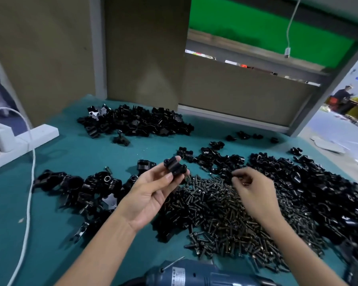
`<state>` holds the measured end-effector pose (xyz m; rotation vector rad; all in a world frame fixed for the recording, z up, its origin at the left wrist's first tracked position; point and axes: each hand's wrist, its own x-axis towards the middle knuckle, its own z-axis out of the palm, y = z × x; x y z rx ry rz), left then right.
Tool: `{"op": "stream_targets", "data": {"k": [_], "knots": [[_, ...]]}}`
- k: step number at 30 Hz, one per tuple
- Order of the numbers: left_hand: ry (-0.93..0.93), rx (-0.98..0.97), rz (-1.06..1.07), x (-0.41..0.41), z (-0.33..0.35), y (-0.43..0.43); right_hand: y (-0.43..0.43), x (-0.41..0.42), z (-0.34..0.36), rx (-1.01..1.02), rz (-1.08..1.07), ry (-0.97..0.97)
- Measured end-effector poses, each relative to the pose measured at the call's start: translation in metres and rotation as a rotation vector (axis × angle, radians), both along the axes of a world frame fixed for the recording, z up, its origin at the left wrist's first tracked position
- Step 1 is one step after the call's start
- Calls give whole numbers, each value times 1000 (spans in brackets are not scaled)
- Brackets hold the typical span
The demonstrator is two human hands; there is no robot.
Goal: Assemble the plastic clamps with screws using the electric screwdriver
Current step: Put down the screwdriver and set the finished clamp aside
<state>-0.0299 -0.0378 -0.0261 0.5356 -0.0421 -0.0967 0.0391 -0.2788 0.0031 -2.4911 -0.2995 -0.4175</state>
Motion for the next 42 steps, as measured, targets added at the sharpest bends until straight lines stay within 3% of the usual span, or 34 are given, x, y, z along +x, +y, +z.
{"op": "stream_targets", "data": {"k": [3, 7, 12, 16, 19, 24, 30, 34, 36, 37, 40, 42], "knots": [[-8, 47, -3, 2, -3, 0, -13, 51, -2, -130, -138, 120], [-60, 118, -2, 5, -9, -4, -17, 86, -13, -326, -96, 409], [-53, 171, 97, 7, -8, -4, -13, 91, -14, -528, 8, 384], [-41, 190, 124, 5, -8, -7, -13, 90, -9, -520, -14, 414], [-45, 205, 151, 3, -8, -9, -15, 95, 3, -353, -20, 507], [-38, 186, 165, 2, -9, -9, -10, 120, -2, -286, -128, 232], [-28, 218, 155, 1, -11, -5, 20, 157, -26, -412, -67, 331], [-19, 253, 150, 3, -13, -3, 18, 163, -36, -394, -165, 217], [-22, 260, 147, 4, -14, -2, 16, 159, -30, -290, -171, 165], [-23, 258, 148, 5, -14, -2, 16, 154, -24, -139, -144, 170], [-23, 258, 159, 5, -13, -2, 25, 119, -3, 512, 102, 417], [-34, 283, 173, 5, -9, -4, 25, 91, 9, 615, 292, 520]]}}
